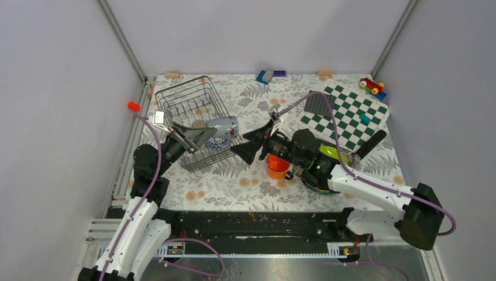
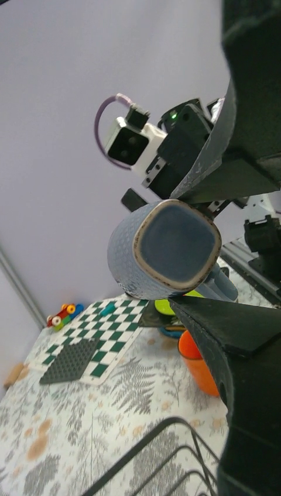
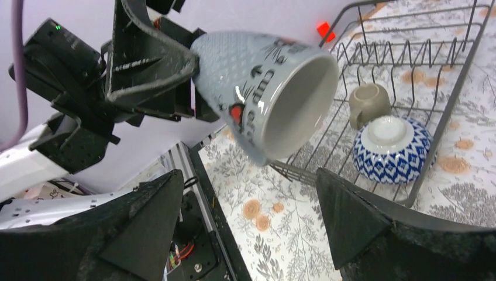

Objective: Unload the mixed dishes from the dish rack
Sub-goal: Pick up the cup from the dish rack, then place the cup at the center of the board.

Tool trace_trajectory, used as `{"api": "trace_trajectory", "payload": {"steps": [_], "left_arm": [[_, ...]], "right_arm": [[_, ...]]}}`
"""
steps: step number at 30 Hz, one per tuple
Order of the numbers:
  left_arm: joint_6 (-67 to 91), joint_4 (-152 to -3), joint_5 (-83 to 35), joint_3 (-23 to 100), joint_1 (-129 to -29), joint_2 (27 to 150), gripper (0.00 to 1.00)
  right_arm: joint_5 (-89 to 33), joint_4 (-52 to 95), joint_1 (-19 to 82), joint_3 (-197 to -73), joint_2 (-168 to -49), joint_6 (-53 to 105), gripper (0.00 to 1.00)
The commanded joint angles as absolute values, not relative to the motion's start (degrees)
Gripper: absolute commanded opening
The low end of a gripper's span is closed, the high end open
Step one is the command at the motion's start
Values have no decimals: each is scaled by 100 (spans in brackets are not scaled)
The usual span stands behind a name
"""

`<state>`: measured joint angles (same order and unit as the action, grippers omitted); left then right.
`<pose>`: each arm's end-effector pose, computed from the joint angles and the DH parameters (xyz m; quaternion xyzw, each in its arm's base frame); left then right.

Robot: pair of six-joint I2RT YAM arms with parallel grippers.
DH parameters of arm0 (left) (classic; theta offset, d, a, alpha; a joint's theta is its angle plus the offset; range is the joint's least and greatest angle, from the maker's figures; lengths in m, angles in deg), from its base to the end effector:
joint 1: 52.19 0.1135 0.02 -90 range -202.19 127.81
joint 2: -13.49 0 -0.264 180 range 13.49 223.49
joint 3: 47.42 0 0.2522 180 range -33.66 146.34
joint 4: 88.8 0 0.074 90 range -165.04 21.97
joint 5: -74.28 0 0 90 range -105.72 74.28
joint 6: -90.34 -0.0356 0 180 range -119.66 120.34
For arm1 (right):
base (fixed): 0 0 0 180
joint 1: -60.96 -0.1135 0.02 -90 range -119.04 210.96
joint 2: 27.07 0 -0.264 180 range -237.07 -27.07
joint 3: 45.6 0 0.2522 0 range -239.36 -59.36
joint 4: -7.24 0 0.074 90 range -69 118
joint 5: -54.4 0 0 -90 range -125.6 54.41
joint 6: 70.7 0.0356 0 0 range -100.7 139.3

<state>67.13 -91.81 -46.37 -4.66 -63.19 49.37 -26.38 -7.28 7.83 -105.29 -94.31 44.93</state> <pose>0.1532 -0.0483 0.3164 -0.1116 0.6432 -0.5959 0.4678 0.1612 0.2244 0.3371 -0.2155 0.6274 0.5147 0.5431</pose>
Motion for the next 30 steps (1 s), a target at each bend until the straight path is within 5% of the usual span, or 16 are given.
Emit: {"api": "trace_trajectory", "payload": {"steps": [1,7,9,13,14,18,30], "left_arm": [[7224,-10302,-5014,-534,-6388,4657,0],[7276,-10334,-4998,-578,-6511,4597,0],[7262,-10323,-4962,-580,-6546,4592,0],[7155,-10243,-4972,-559,-6572,4664,1],[7093,-10178,-4972,-543,-6578,4679,12],[6472,-9358,-4740,-329,-6580,4677,93],[4142,-6084,-1869,574,-6581,4899,99]], "right_arm": [[-2431,-1642,805,-10881,-9560,4295,89],[-1799,-1993,805,-11239,-9875,4453,74],[-1669,-2094,805,-11296,-9952,4562,58],[-1465,-2426,805,-11170,-9954,4846,11],[-1528,-2430,803,-11094,-9908,4916,1],[-1868,-1699,805,-10893,-9466,4891,0],[-3497,3793,805,-11468,-8268,4260,0]]}}
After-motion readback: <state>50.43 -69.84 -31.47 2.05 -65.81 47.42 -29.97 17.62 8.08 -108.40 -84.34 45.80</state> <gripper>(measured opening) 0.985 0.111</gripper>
